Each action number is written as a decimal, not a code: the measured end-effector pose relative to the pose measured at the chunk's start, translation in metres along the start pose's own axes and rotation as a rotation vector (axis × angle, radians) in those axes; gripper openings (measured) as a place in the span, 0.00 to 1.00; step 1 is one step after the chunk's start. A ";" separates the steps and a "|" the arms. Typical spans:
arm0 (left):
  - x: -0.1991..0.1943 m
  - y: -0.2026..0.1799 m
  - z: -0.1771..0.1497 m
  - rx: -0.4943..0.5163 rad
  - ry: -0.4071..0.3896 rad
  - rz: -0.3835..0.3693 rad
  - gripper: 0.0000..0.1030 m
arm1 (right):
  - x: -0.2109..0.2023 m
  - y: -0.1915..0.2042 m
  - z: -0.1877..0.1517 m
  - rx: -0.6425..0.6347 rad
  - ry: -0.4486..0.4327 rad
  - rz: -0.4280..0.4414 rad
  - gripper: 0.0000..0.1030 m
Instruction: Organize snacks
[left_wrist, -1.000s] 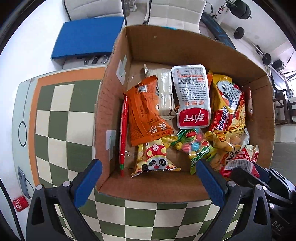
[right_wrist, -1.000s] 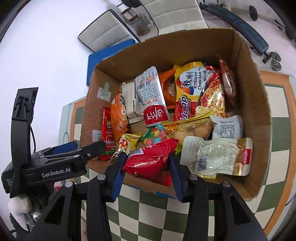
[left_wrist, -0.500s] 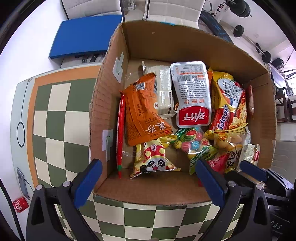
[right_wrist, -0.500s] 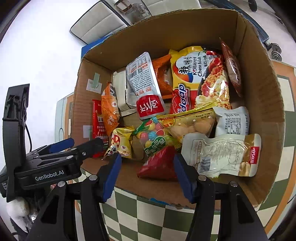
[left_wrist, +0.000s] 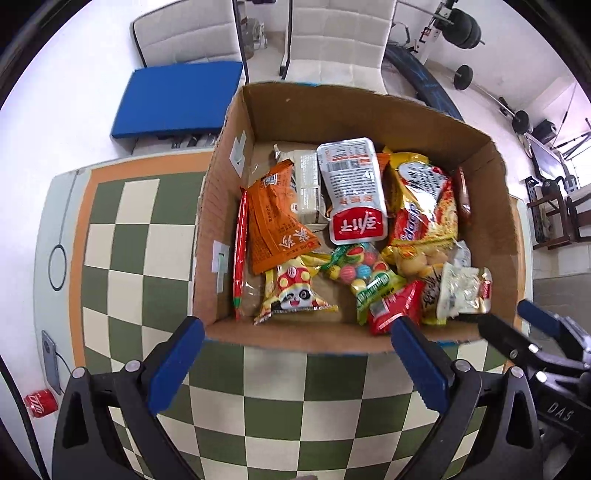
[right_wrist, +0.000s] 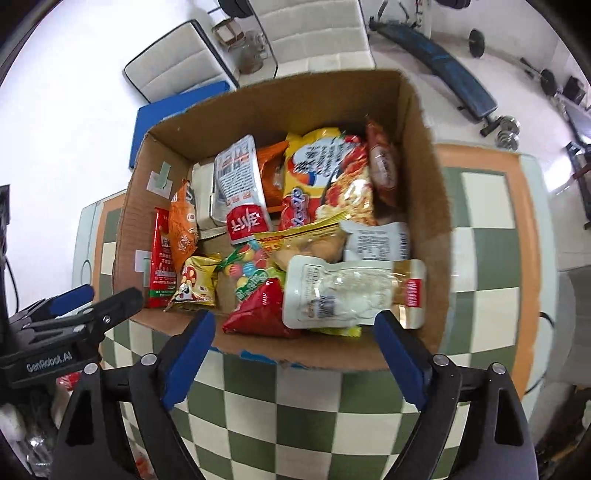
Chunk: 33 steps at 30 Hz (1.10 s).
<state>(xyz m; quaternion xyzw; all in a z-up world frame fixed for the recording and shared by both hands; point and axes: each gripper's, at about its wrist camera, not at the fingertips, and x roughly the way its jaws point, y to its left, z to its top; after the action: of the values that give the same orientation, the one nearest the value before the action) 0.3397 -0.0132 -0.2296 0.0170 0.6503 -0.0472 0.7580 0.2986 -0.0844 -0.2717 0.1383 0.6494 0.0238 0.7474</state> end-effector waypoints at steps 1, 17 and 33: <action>-0.004 -0.001 -0.003 0.002 -0.010 0.002 1.00 | -0.006 0.001 -0.002 -0.007 -0.015 -0.014 0.88; -0.131 -0.032 -0.086 0.035 -0.245 0.020 1.00 | -0.141 0.010 -0.087 -0.070 -0.222 -0.057 0.89; -0.225 -0.032 -0.161 0.004 -0.348 -0.003 1.00 | -0.258 0.025 -0.177 -0.069 -0.346 -0.021 0.89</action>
<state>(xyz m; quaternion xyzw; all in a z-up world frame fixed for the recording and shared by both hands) 0.1444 -0.0204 -0.0310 0.0093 0.5094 -0.0518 0.8589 0.0889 -0.0853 -0.0377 0.1080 0.5112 0.0140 0.8525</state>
